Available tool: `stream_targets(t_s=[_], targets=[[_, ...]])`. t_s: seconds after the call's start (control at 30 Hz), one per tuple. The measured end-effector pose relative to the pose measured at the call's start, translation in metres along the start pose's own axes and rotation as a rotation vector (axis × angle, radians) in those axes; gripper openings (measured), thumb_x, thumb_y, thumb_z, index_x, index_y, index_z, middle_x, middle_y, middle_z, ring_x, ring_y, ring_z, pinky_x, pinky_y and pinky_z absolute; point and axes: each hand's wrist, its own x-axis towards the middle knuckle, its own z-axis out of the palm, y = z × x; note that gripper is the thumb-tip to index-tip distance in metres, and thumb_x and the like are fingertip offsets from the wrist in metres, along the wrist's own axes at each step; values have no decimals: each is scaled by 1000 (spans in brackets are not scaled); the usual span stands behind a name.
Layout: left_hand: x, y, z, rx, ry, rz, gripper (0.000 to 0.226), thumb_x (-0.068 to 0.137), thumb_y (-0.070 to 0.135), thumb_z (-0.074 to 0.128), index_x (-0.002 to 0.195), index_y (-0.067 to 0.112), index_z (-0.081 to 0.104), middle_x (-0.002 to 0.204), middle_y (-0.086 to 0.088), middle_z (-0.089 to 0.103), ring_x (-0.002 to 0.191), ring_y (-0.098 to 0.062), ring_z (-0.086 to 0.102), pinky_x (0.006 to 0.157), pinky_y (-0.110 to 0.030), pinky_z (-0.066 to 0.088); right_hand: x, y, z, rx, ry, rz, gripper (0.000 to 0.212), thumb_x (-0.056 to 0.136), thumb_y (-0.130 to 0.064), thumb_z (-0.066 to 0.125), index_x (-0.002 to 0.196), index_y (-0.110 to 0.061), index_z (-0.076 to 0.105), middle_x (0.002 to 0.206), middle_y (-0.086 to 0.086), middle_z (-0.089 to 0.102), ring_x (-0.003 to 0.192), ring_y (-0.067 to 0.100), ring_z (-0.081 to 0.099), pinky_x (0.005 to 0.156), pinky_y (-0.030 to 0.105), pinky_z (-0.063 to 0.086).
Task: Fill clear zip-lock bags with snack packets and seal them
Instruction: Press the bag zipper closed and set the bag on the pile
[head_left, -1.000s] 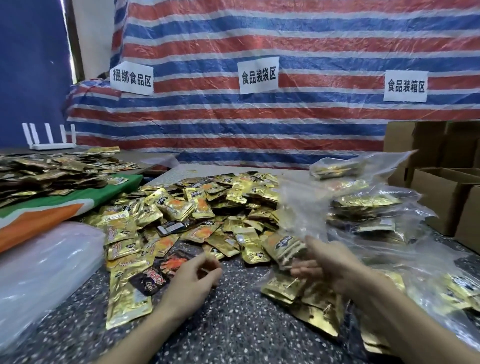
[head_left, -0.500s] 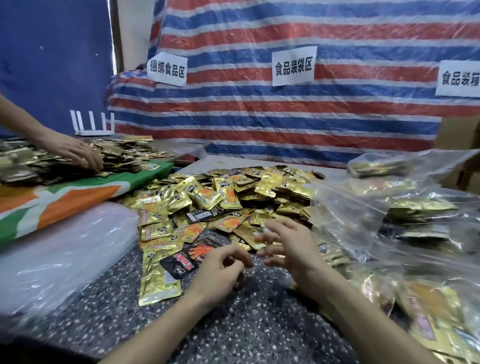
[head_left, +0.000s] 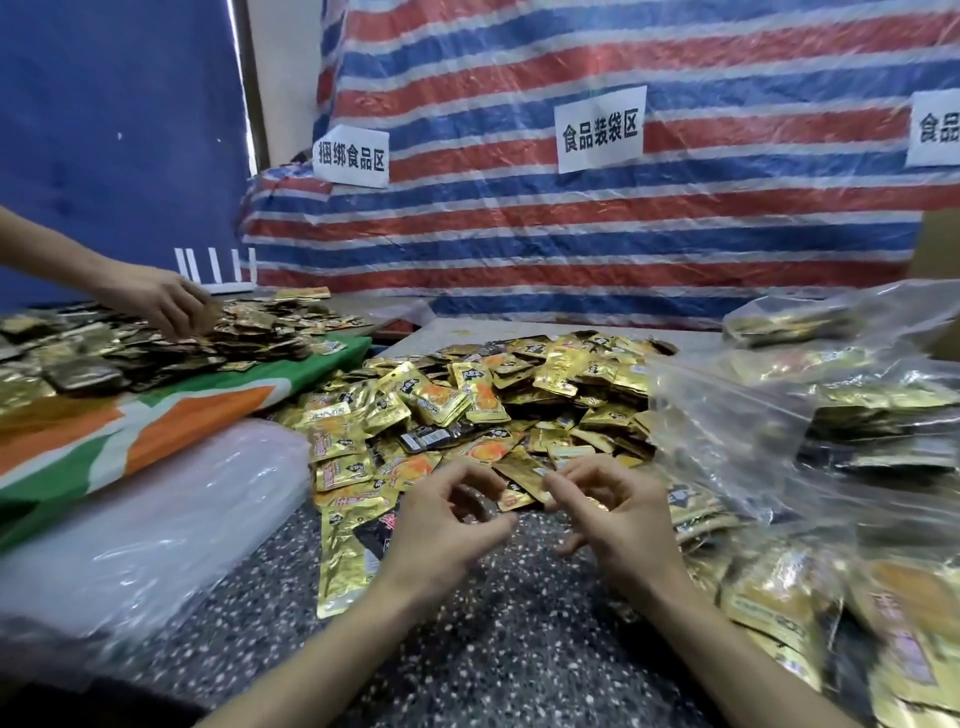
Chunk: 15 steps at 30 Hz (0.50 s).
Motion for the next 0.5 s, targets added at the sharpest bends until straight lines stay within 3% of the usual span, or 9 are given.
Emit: stream_targets(t_s=[0.07,0.13,0.17,0.23,0.3,0.37,0.5], targets=[[9,2,-26,96,31,39,9,86,14,73,85,19,66,78,4,67,70,-3,64,62,-17,52,-1,-1,0,12,-31,12,21,81,-29,76,77,-9,70,89,2,67,70,31,69,45,42,58],[19,-6,-64,380,120,38,6,91,19,69,87,20,64,82,8,66,73,-2,62,63,-19,52,-1,-3,1,-23,-60,10,25,80,-37,74,80,-12,70,86,3,67,68,32,69,47,45,58],[23,-14,-86,581,175,-2,5,91,21,68,92,21,63,92,7,67,80,-3,61,71,-25,53,-2,-3,2,-30,-65,6,25,80,-39,73,80,-14,70,85,5,67,69,32,68,46,44,58],[27,-39,-130,997,255,-204,21,91,28,65,111,22,61,114,-1,64,103,-21,58,88,-39,46,-2,-4,4,-25,-68,-2,22,80,-37,75,81,-15,69,85,6,66,71,27,68,44,36,57],[20,-62,-167,1277,182,-504,37,90,42,59,119,18,58,125,-7,61,112,-30,54,91,-39,42,-3,-4,6,-13,-77,1,14,83,-26,75,83,-14,69,84,5,66,73,21,67,44,32,56],[10,-78,-188,1324,109,-643,38,91,54,54,101,18,62,114,-5,66,103,-27,59,86,-36,48,-3,-4,7,-6,-89,9,8,85,-19,75,83,-13,69,82,2,66,73,16,66,44,31,56],[9,-77,-201,1114,270,-547,43,81,54,73,67,14,67,69,0,67,66,-22,62,69,-34,53,-3,-5,8,-9,-101,16,7,87,-14,74,84,-12,68,83,2,64,73,12,64,45,31,56]])
